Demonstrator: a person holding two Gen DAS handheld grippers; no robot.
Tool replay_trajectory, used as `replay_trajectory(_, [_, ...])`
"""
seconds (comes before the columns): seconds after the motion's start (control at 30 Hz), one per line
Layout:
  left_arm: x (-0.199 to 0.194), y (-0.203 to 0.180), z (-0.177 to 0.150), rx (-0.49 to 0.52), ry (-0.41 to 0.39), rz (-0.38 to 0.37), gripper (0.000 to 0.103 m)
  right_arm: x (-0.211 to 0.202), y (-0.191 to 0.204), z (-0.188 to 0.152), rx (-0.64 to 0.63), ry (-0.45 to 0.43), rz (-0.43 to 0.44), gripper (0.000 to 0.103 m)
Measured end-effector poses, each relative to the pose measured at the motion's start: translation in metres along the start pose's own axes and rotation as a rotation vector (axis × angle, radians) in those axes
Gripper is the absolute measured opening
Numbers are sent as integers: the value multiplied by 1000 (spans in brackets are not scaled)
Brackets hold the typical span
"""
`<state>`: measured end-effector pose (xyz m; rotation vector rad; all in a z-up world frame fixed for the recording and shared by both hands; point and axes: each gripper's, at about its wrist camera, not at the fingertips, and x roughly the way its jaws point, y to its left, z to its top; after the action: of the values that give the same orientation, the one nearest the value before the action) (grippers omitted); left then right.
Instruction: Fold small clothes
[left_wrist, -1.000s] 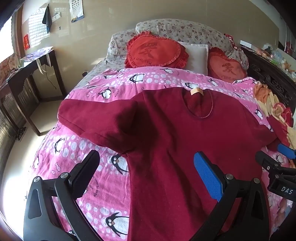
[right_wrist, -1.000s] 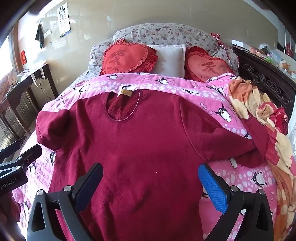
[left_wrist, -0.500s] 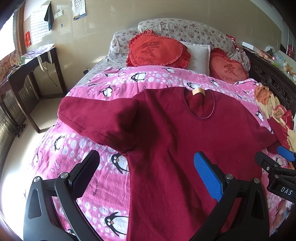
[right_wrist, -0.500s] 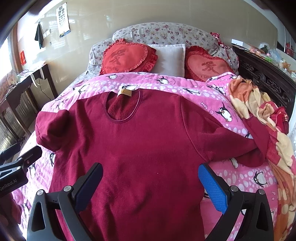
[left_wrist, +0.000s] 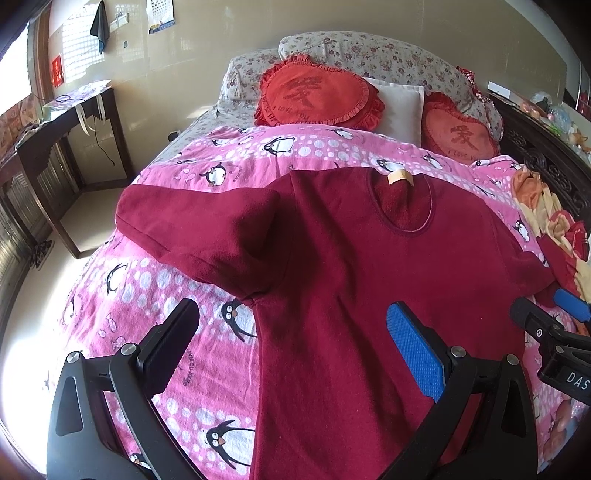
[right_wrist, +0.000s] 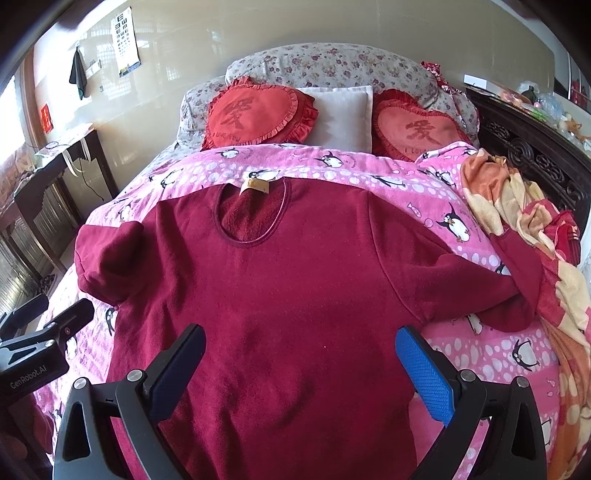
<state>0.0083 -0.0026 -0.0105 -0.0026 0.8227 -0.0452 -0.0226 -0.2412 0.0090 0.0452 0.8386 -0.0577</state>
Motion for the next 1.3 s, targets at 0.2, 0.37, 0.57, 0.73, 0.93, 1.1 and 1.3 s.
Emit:
replay_trajectory(0.2, [1,0,1,-3,-1,2,102,0,6,6,-10,-8,6,102])
replay_trajectory(0.37, [3,3,3,-11,3,6,102,1,12,9,-15,-9,15,102])
replay_trajectory(0.57, [6,6,3,-18,7,10,102,4,18,10,-27,-4,20,102])
replay_trajectory(0.73, [8,6,3,-16,13,12,102,7,20,10,-32,2,21,102])
replay_trajectory(0.93, [9,6,5,-19,16,12,102,11,20,11,-19,5,22,102])
replay_trajectory(1.1, [9,6,6,-15,15,11,102,13,19,11,-15,10,18,102])
replay_trajectory(1.3, [10,6,7,-21,18,12,102,16,18,10,-14,16,19,102])
